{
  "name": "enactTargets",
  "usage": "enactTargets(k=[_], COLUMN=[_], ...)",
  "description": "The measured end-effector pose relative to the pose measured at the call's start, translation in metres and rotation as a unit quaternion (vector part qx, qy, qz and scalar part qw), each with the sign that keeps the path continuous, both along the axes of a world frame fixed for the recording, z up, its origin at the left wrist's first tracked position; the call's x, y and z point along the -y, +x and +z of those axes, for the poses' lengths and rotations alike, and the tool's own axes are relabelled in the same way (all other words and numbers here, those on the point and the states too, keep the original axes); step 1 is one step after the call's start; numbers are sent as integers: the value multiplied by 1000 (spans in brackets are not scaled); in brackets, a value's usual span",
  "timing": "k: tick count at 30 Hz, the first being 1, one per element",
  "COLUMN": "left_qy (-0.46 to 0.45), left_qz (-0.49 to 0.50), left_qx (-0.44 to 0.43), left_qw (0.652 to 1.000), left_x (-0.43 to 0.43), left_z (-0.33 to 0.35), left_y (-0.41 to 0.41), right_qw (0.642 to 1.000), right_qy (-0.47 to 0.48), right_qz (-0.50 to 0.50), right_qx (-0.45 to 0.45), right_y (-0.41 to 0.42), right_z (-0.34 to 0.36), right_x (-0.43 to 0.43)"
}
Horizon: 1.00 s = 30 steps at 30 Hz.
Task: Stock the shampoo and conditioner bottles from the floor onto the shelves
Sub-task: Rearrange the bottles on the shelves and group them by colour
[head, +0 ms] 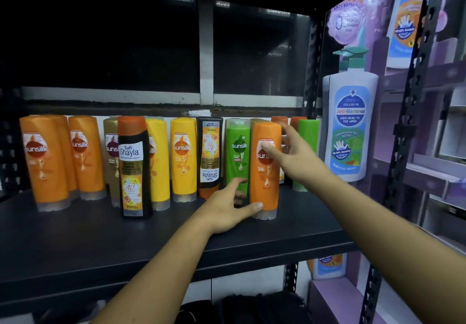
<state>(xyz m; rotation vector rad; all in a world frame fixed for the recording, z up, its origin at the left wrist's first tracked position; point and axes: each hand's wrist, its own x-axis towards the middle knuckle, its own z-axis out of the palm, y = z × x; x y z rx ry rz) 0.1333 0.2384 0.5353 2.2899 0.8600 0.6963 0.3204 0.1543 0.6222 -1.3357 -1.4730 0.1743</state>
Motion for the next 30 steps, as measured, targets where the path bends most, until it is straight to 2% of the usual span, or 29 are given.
enactTargets(k=[2,6,9,14,20,26,30], left_qy=[6,17,31,25,47,59,66], left_qz=[-2,-10,-6,25,109,189,269], left_qx=[1,14,41,97,133,118,107], left_qw=[1000,1000,999,995,984,973,955], left_x=[0,3,10,21,29,34,19], left_z=[0,2,5,13,9,11,13], left_y=[1,1,1,-21,-105,-205,-257], right_qw=[998,987,977,966,951,917,894], right_qy=[-60,-152,-192,-171,-125,-103,-130], right_qz=[29,42,10,5,91,204,204], right_qx=[-15,14,88,195,269,327,378], right_y=[3,12,12,-25,-99,-183,-224], right_z=[-24,-70,-90,-88,-82,-77,-76], right_x=[2,6,10,10,-4,-25,-40])
